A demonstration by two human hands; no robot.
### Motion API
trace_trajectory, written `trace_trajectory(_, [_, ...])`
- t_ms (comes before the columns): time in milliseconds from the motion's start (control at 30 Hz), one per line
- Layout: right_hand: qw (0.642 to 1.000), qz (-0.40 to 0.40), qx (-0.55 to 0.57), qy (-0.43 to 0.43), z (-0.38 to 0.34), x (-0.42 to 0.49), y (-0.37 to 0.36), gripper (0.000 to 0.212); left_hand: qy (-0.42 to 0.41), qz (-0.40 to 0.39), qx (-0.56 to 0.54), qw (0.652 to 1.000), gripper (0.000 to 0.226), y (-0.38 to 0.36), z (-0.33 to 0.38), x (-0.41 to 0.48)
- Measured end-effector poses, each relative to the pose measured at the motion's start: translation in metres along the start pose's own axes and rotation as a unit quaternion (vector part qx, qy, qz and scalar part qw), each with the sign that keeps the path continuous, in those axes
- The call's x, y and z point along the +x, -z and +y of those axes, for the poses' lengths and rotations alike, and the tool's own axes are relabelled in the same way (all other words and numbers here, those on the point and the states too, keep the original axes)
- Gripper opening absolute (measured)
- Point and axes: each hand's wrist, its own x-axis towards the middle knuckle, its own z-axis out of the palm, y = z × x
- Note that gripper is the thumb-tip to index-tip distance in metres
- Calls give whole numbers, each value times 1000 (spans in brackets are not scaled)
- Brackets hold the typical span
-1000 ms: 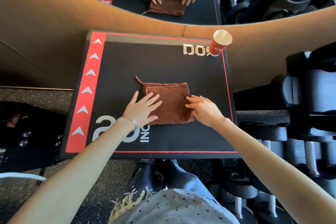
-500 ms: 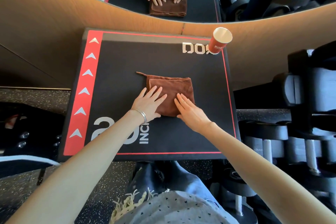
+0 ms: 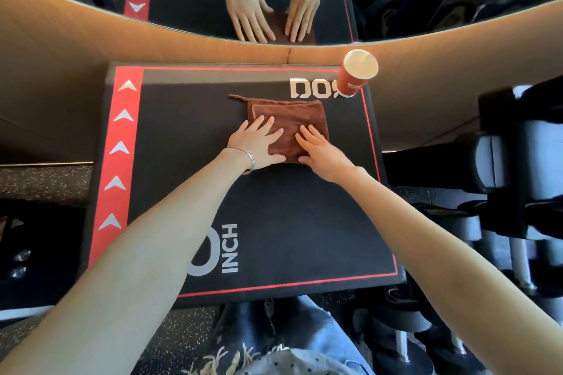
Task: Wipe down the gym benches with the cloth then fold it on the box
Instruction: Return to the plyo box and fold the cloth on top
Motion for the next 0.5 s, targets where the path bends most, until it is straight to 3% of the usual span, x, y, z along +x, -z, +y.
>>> trace_trajectory(167, [999, 22, -33, -6, 11, 24, 12, 59, 8, 52, 50, 997, 73, 7, 0, 24])
trace_trajectory(500, [994, 68, -81, -15, 33, 64, 30, 60, -1, 70, 47, 996, 74, 34, -21, 75])
